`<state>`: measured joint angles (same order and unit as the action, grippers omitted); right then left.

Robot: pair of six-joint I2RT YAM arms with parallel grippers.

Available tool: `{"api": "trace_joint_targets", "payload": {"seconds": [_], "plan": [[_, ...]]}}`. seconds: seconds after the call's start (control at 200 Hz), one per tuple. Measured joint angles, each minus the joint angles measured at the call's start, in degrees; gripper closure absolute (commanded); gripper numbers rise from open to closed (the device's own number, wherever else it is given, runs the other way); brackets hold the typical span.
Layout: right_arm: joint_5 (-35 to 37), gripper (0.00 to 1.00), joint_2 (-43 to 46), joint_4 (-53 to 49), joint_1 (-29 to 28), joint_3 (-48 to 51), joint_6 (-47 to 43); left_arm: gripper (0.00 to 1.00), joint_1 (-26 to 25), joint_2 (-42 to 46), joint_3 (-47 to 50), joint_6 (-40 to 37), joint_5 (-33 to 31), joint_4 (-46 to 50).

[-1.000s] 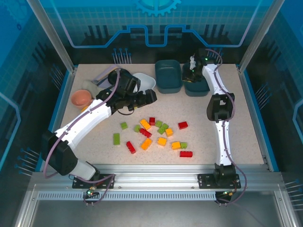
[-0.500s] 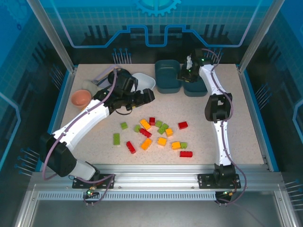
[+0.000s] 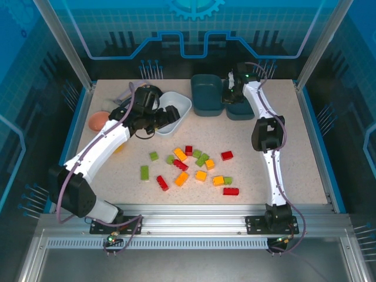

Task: Sort the legos into containers by color

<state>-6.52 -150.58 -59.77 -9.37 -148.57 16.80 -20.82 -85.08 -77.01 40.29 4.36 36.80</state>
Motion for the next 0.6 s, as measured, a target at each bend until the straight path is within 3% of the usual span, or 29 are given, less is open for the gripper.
{"api": "trace_joint_targets", "payload": {"seconds": [0.19,0.39,0.6], "plan": [[3.5,1.0,5.27,0.31,-1.05,8.02,-0.98,0.31,3.52,-7.63,-2.25,-2.34,-0.48,1.14],[6.56,1.0,13.29,0.7,-1.73,20.7,-0.79,0.42,4.5,-19.52,-9.94,-5.99,-1.09,3.61],[8.37,1.0,23.47,2.54,-2.62,36.68,0.74,0.6,4.76,-31.34,-19.52,-8.57,-1.01,6.05]]}}
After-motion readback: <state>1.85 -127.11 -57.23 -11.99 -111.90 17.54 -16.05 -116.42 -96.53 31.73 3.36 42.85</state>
